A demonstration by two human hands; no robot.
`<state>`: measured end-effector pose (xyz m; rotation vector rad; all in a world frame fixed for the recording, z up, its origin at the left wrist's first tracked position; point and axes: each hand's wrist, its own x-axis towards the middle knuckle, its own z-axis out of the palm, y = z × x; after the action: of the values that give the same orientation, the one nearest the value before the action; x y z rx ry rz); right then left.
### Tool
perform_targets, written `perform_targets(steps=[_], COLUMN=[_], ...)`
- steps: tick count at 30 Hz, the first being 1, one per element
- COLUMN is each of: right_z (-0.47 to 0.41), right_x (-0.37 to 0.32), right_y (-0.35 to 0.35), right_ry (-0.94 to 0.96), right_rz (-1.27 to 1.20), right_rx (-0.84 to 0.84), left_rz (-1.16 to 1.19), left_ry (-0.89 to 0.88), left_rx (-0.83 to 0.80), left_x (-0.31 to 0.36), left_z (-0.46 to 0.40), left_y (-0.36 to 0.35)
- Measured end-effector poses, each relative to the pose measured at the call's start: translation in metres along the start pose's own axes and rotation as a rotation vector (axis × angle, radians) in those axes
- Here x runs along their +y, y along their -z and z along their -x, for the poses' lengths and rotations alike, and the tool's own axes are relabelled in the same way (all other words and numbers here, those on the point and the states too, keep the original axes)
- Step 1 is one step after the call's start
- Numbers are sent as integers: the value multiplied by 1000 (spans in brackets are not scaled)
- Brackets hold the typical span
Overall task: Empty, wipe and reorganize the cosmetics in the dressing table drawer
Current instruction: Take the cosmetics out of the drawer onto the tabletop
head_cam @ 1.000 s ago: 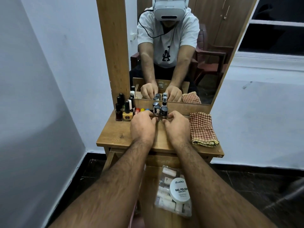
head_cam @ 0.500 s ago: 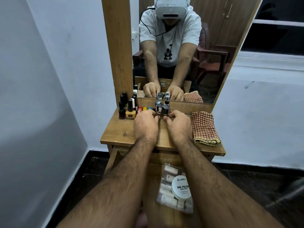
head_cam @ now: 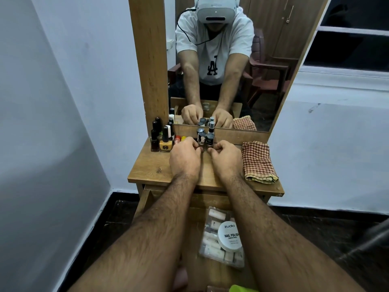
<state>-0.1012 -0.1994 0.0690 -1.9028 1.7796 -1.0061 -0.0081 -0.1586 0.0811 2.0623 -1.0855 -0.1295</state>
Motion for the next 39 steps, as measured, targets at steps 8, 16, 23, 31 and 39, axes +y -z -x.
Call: perform_targets(steps=[8, 16, 23, 31, 39], right_z=[-1, -1, -2, 19, 103], right_x=[0, 2, 3, 4, 6], right_y=[0, -1, 6, 46, 95], right_ry=[-2, -14, -10, 22, 134], right_rz=[8, -27, -83, -199, -262], right_rx=[10, 3, -80, -254, -66], left_rz=[-23, -31, 23, 110, 208], left_ry=[-38, -61, -66, -83, -230], left_rx=[-2, 13, 12, -11, -86], left_x=[0, -2, -4, -11, -29], left_z=[-1, -1, 2, 37, 111], left_y=[-1, -3, 0, 34, 86])
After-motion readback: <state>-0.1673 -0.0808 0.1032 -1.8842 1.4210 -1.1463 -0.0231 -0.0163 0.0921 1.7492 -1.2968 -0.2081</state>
